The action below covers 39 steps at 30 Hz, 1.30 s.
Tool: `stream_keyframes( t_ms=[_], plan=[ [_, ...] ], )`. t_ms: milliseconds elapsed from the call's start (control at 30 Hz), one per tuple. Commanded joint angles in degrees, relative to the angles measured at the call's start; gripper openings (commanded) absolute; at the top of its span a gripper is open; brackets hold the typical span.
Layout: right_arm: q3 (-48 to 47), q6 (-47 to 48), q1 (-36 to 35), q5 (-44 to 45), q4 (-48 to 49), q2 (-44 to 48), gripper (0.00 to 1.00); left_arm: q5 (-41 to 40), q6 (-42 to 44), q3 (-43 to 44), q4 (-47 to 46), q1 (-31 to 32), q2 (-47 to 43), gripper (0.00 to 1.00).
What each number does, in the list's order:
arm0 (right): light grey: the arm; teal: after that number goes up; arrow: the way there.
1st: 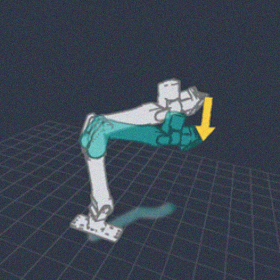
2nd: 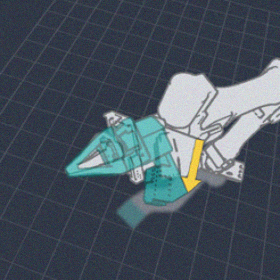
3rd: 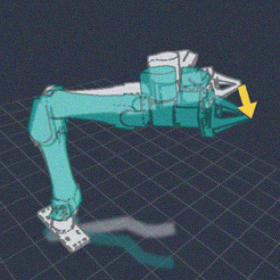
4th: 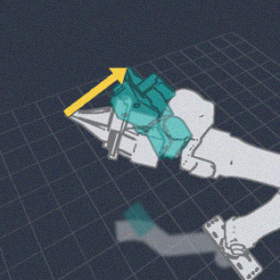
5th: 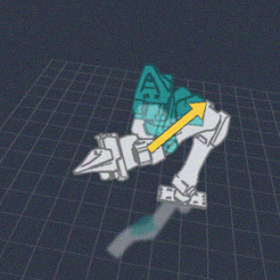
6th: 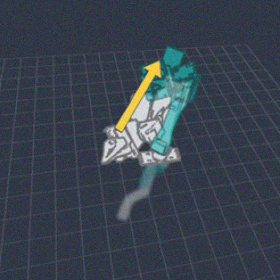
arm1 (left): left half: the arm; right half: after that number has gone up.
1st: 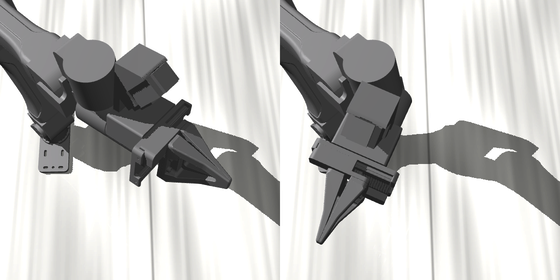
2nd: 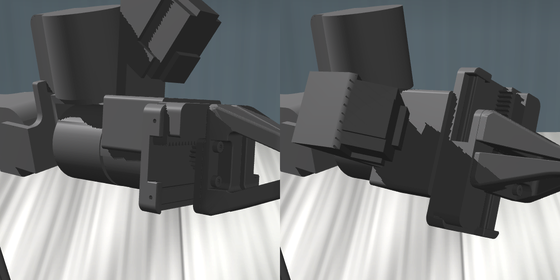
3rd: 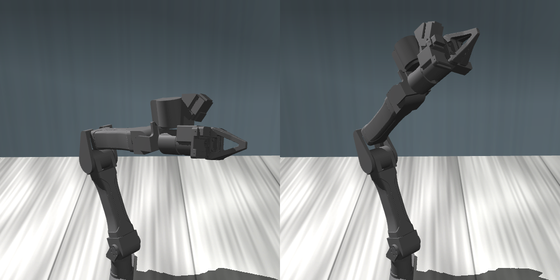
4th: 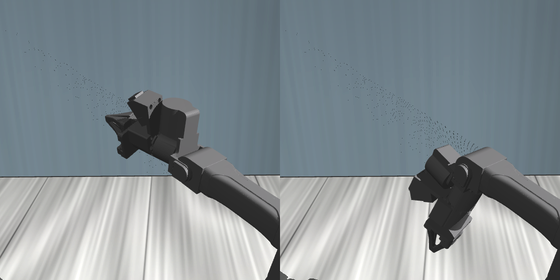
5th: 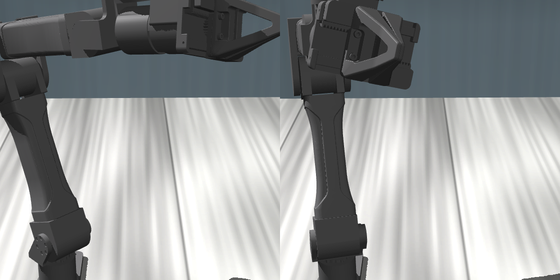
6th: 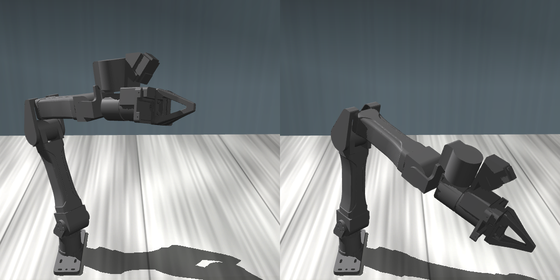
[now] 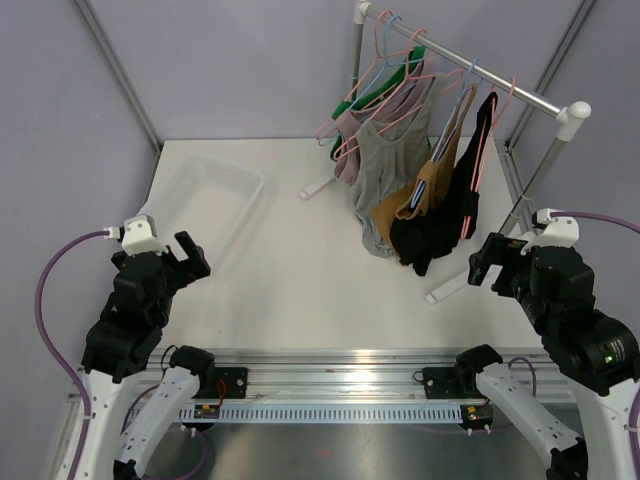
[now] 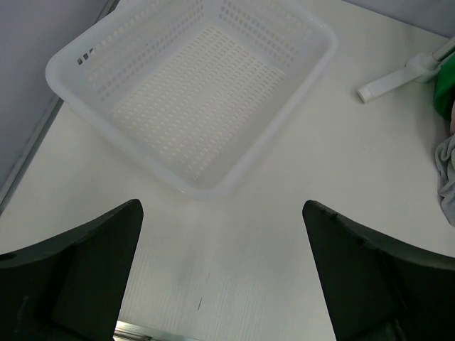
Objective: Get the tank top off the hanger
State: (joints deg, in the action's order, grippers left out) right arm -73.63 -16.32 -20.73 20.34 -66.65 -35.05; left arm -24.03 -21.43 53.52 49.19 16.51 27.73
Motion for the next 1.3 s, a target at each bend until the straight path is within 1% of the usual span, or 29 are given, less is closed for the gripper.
stream_keyframes(
  t_ms=[0,167,400,500,533,600,700,733,767,833,967,1000,1200,1233,1267],
  plan=[
    [0.3,0.3,0.1,0.8,2.7,0.1,0.99,-0.7,-0.5,-0.3,-3.5,0.3,-0.7,0.99],
    [-0.5,0.1,0.1,-1.3,6.5,-0.2,0.99,-0.1,-0.5,-0.8,-3.8,0.2,-1.1,0.99],
    [-6.9,-3.4,0.1,1.8,10.2,-9.0,0.99,1.8,-0.3,-1.3,-4.6,0.2,-0.8,0.99],
    [-10.6,-4.2,0.1,4.2,12.2,-12.0,0.96,2.5,0.0,-1.5,-4.8,0.3,-0.5,0.99],
    [-11.2,-4.0,0.1,4.5,12.9,-12.8,0.94,2.5,-0.1,-1.5,-4.8,0.3,-0.5,0.99],
    [-12.7,-3.5,0.1,5.4,13.9,-16.0,0.92,2.8,-0.1,-1.6,-4.8,0.2,-0.4,0.99],
    [-15.4,-2.2,0.2,10.1,15.3,-19.9,0.86,3.3,0.0,-1.7,-5.0,0.3,-0.1,0.99],
    [-16.5,-1.7,0.1,12.6,15.8,-20.7,0.82,3.4,0.0,-1.7,-5.0,0.3,0.0,0.99],
    [-17.0,-1.1,0.0,13.5,16.5,-21.6,0.77,3.5,0.0,-1.7,-4.8,0.3,0.2,0.99],
    [-19.1,0.7,0.1,15.2,17.3,-24.9,0.72,3.7,0.1,-1.7,-4.9,0.3,0.3,0.99],
    [-22.0,3.0,0.2,16.0,18.2,-31.0,0.63,3.9,0.2,-1.7,-5.0,0.2,0.7,0.99],
    [-22.3,3.4,0.1,16.4,19.0,-31.7,0.58,3.9,0.2,-1.8,-5.0,0.3,0.6,0.99],
    [-21.4,5.5,0.8,18.6,22.4,-35.5,0.53,4.1,0.2,-1.9,-5.0,0.3,0.4,0.99],
    [-21.2,5.6,1.0,18.9,22.6,-36.1,0.49,4.1,0.2,-1.9,-5.0,0.3,0.4,0.99],
    [-21.0,5.8,1.1,19.4,22.9,-36.8,0.48,4.1,0.1,-2.0,-5.0,0.3,0.3,0.99]
  ],
)
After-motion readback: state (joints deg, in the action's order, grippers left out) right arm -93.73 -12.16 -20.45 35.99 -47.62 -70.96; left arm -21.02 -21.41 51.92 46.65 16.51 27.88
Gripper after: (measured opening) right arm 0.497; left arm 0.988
